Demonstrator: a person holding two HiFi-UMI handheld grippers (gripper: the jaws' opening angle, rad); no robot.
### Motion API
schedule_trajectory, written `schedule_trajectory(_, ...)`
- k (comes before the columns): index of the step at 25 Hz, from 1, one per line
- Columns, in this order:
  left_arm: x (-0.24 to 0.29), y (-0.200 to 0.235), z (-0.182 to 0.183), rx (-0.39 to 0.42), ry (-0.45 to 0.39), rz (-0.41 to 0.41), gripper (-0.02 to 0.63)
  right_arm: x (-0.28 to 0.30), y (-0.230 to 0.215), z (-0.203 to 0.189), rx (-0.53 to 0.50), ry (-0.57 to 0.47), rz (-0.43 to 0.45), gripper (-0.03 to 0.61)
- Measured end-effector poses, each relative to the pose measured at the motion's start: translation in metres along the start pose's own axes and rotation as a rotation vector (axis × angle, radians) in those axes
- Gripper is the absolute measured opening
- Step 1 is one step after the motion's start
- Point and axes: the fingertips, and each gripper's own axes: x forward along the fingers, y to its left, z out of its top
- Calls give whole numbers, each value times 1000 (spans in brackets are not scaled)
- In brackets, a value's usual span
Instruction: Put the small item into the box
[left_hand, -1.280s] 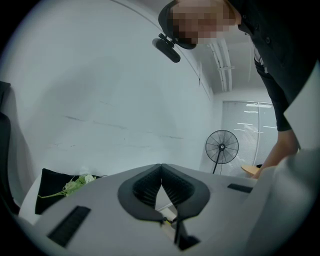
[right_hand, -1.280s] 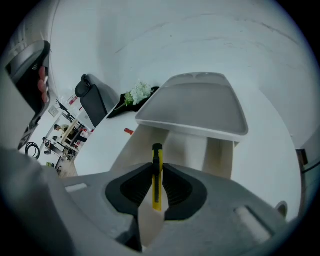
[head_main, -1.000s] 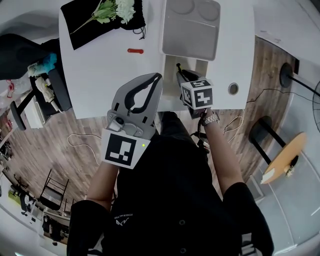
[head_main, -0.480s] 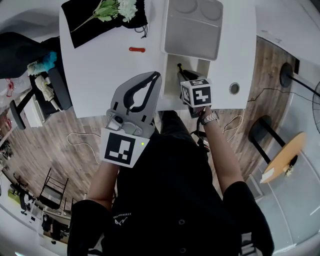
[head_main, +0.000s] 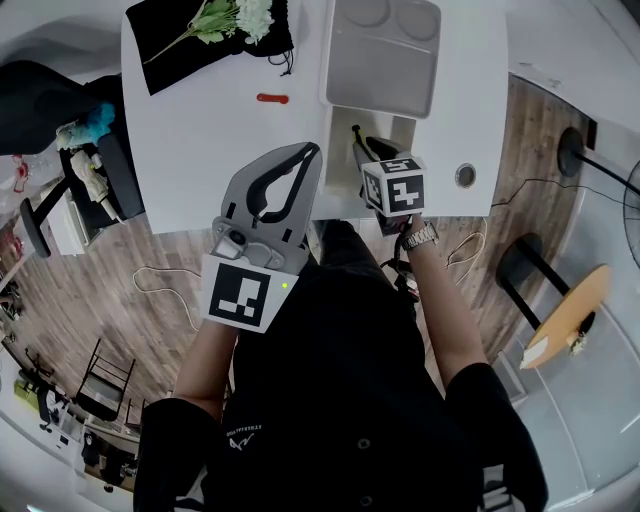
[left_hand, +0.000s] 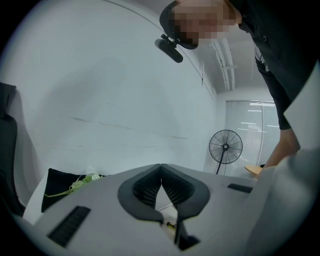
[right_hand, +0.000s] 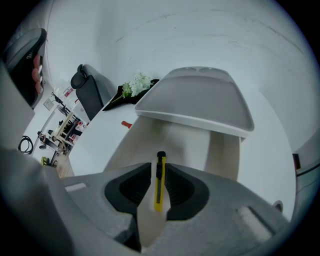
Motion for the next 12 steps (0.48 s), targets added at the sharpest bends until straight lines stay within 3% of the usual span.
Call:
schedule_trajectory(6,-5,-20,4,24,-18,-7,5,-22,10,1,2,-53,48,60)
schedule_trajectory(8,-8,-28,6,32,-31,-5,5,-30,10,-2,-2,-69,50,5)
schedule_trajectory(12,-16,-48,5,45,-39,-1,5,-54,12,-7,19,-112,87,5)
